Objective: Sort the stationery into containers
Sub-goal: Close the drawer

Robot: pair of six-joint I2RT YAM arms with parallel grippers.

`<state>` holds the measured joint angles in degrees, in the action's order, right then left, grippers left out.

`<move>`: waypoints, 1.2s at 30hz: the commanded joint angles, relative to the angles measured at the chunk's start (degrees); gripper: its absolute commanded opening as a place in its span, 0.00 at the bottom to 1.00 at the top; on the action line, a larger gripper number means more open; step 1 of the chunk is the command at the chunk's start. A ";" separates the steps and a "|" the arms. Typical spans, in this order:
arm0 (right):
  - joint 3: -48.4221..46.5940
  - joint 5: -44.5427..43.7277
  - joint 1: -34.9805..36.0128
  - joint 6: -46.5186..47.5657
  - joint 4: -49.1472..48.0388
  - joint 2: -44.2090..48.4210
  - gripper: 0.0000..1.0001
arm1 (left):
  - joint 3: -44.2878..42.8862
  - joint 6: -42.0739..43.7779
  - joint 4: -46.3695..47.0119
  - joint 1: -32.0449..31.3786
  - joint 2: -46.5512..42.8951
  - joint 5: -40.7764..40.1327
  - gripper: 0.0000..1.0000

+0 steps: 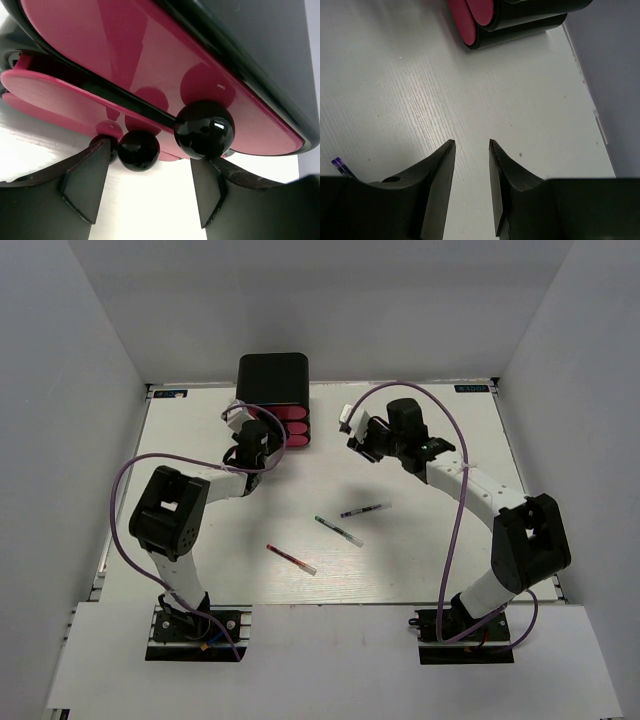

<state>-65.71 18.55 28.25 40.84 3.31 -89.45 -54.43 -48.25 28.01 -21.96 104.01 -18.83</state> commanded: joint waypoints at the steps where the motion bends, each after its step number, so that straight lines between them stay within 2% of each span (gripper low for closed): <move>1: 0.41 1.23 -0.48 -0.67 -1.11 2.44 0.39 | -2.42 -1.14 3.28 0.25 1.10 -2.00 0.75; 11: 0.76 1.23 -1.09 -0.59 -1.29 2.52 0.39 | -2.44 -1.67 5.03 0.25 1.73 -0.86 0.75; 19: 1.11 1.67 -1.18 -0.67 -1.29 2.70 0.39 | 7.05 -1.06 9.95 0.25 -3.62 4.15 0.75; 28: 2.25 2.11 -1.27 -0.76 -1.47 3.40 0.39 | 14.70 0.35 9.35 0.25 -12.59 5.30 0.75; 34: 3.75 2.37 -1.36 -1.02 -2.17 4.02 0.39 | 18.66 -10.36 8.20 4.20 -13.05 6.52 0.85; 36: 4.01 2.46 -1.70 -0.94 -2.17 4.19 0.39 | 18.66 -13.52 8.20 4.98 -11.47 7.05 0.85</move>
<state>-62.13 19.75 27.11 40.66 2.87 -87.44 -36.58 -55.88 36.40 -18.68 92.20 -13.15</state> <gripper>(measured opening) 0.393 0.847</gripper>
